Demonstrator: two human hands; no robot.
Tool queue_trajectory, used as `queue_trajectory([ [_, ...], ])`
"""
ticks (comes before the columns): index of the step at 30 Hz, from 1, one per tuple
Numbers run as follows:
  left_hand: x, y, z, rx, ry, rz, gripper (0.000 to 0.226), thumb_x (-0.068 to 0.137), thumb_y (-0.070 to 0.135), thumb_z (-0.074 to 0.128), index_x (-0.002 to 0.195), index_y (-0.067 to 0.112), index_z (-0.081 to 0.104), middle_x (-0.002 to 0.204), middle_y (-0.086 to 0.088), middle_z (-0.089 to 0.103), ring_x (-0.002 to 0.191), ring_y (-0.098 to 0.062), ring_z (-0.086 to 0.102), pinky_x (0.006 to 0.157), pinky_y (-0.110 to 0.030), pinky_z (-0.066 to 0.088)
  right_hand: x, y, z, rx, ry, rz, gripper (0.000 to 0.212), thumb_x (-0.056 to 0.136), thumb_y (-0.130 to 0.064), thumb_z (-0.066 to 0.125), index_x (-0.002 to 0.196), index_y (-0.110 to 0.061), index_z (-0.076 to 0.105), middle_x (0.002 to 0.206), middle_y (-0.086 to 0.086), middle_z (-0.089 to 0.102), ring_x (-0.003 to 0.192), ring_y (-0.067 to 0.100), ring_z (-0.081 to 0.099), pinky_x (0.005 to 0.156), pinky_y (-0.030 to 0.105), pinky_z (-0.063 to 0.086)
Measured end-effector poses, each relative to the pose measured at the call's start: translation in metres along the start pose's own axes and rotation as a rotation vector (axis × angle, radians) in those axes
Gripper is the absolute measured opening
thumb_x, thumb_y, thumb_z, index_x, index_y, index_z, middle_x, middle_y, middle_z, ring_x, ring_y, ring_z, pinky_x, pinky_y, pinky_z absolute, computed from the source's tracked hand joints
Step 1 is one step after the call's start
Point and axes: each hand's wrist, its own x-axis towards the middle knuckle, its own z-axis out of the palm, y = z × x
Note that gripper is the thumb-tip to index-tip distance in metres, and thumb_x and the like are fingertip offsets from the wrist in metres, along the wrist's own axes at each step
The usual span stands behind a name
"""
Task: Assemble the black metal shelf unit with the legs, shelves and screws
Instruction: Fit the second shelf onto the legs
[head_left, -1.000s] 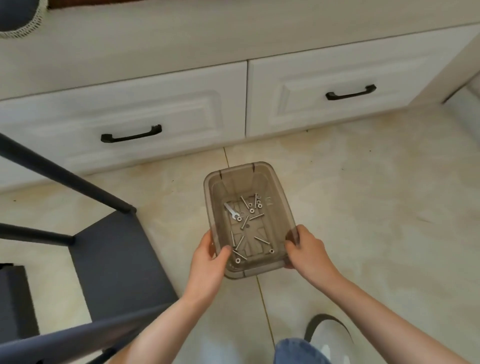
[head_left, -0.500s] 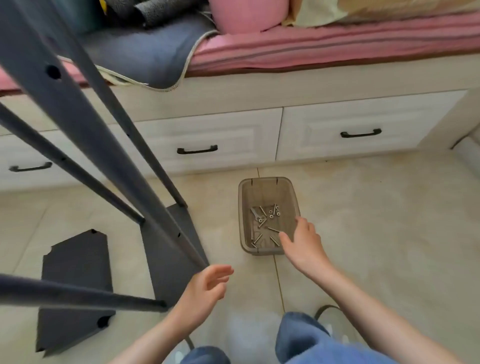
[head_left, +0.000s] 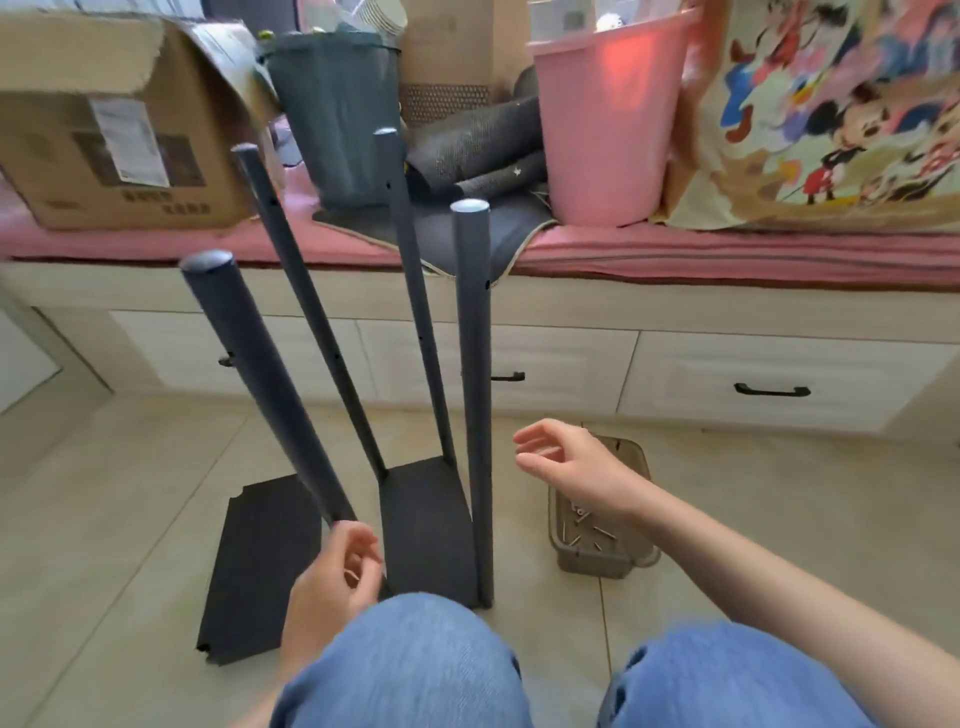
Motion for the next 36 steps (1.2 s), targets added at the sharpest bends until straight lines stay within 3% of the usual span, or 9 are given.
queue_trajectory([
  [4,0.007,0.003,-0.023,-0.005,0.247,0.141,0.035,0.09,0.004,0.068,0.087,0.031,0.047,0.068,-0.003,0.06,0.062,-0.025,0.06,0.056,-0.038,0.051,0.012,-0.022,0.009,0.032,-0.101,-0.106,0.038,0.095,-0.036,0.061,0.131,-0.028,0.049,0.123,-0.013,0.057,0.111,0.005,0.058,0.092,0.023,0.051],
  [7,0.02,0.012,-0.026,-0.06,0.249,0.133,0.045,0.086,0.012,0.076,0.101,0.035,0.041,0.086,0.003,0.061,0.078,-0.02,0.063,0.068,-0.036,0.054,0.024,-0.028,0.012,0.043,-0.144,-0.175,0.043,0.094,-0.039,0.062,0.133,-0.031,0.047,0.123,-0.016,0.058,0.115,0.005,0.057,0.095,0.025,0.05],
  [10,0.039,0.025,-0.025,-0.127,0.183,0.138,0.039,0.087,0.002,0.073,0.112,0.019,0.048,0.092,0.019,0.061,0.087,-0.009,0.064,0.076,-0.023,0.052,0.043,-0.035,0.004,0.141,-0.214,-0.206,0.036,0.092,-0.033,0.067,0.125,-0.03,0.055,0.111,-0.011,0.069,0.109,0.006,0.064,0.096,0.025,0.052],
  [13,0.059,0.037,-0.026,-0.22,0.099,0.092,0.036,0.088,-0.006,0.069,0.103,0.027,0.063,0.103,0.006,0.066,0.092,-0.011,0.069,0.083,-0.018,0.052,0.06,-0.045,-0.008,0.142,-0.349,-0.182,0.019,0.09,-0.027,0.07,0.107,-0.02,0.069,0.1,-0.003,0.073,0.099,0.01,0.069,0.09,0.026,0.055],
  [15,0.068,0.047,-0.027,-0.266,0.024,0.019,0.025,0.092,-0.002,0.067,0.09,0.023,0.064,0.091,-0.01,0.07,0.081,-0.019,0.072,0.081,-0.029,0.057,0.067,-0.05,-0.011,0.075,-0.423,-0.201,0.012,0.092,-0.027,0.068,0.095,-0.017,0.073,0.094,-0.004,0.074,0.095,0.011,0.069,0.087,0.026,0.054],
  [18,0.074,0.052,-0.026,-0.288,-0.062,-0.041,0.011,0.095,0.004,0.064,0.092,0.013,0.058,0.064,-0.011,0.066,0.062,-0.02,0.066,0.073,-0.036,0.058,0.069,-0.055,-0.012,0.034,-0.462,-0.192,0.02,0.094,-0.034,0.063,0.088,-0.019,0.074,0.09,-0.006,0.073,0.091,0.011,0.067,0.087,0.028,0.053],
  [27,0.057,0.045,-0.03,-0.288,-0.015,0.003,0.014,0.094,0.014,0.069,0.084,0.012,0.059,0.059,-0.004,0.058,0.059,-0.018,0.058,0.072,-0.04,0.058,0.058,-0.055,0.002,0.021,-0.289,-0.187,0.022,0.096,-0.037,0.056,0.098,-0.018,0.065,0.09,0.0,0.074,0.09,0.011,0.069,0.093,0.04,0.054],
  [32,0.053,0.052,-0.032,-0.112,-0.246,0.029,0.012,0.094,0.027,0.068,0.088,0.019,0.063,0.079,-0.001,0.072,0.081,-0.02,0.069,0.087,-0.043,0.057,0.062,-0.055,-0.009,-0.171,-0.221,-0.074,0.034,0.096,-0.045,0.053,0.103,-0.012,0.061,0.101,0.011,0.066,0.093,0.022,0.064,0.09,0.043,0.056],
  [36,0.057,0.064,-0.024,0.013,-0.411,0.016,0.019,0.093,0.045,0.064,0.1,0.028,0.059,0.097,0.003,0.069,0.095,-0.018,0.065,0.092,-0.038,0.054,0.068,-0.054,-0.027,-0.308,-0.129,0.056,0.039,0.095,-0.053,0.049,0.104,-0.015,0.053,0.102,0.006,0.064,0.083,0.02,0.067,0.073,0.034,0.06],
])
